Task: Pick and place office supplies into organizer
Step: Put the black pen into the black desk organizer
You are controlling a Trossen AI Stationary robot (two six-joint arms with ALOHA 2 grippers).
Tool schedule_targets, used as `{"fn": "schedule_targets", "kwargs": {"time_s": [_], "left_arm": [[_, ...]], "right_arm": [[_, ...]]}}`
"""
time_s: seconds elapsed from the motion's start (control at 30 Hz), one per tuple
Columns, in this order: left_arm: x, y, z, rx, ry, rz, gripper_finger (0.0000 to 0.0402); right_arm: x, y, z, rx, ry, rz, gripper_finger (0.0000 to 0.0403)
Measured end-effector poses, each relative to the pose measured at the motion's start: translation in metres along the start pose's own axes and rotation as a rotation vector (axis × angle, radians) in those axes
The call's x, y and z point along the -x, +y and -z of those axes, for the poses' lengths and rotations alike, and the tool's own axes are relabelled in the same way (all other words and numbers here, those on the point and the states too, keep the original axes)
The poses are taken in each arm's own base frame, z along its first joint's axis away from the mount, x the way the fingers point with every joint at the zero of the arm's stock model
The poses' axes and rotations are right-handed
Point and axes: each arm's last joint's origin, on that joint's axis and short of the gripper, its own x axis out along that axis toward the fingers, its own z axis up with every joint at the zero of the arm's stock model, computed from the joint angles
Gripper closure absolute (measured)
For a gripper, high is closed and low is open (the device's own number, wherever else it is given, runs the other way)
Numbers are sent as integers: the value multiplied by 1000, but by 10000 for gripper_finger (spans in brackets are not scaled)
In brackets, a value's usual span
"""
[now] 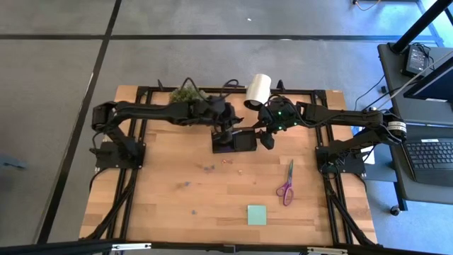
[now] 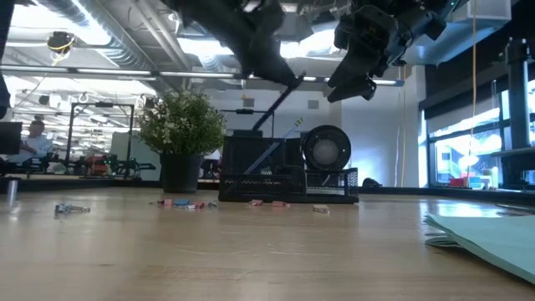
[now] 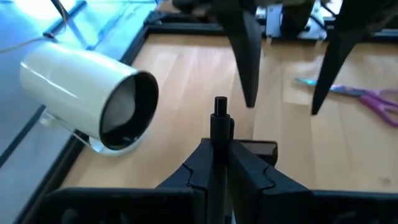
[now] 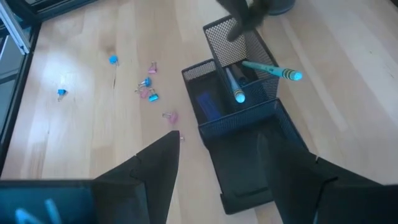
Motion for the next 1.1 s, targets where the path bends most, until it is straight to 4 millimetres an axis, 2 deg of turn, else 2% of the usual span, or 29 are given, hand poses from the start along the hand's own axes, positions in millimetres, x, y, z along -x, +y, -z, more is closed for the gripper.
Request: {"fn": "schedule_targets", "kwargs": {"time_s": [0.2,0.4,0.67,0.9,1.1], "left_arm": [[-15,-1,12,19,43,5,374],[-21,0,35,88,21,-5,374],[-28,-1,56,89,19,-42,374],[-28,0,60,71,53,-60,372],[-28,0,60,74,55,-60,354]], "right_arm": [[0,0,1,-3,11,1,184],[0,0,4,-8,36,4,184],[0,-1,4,-10,43,4,184],[0,0,4,-10,43,4,184],[0,-1,4,-10,43,4,184]]}}
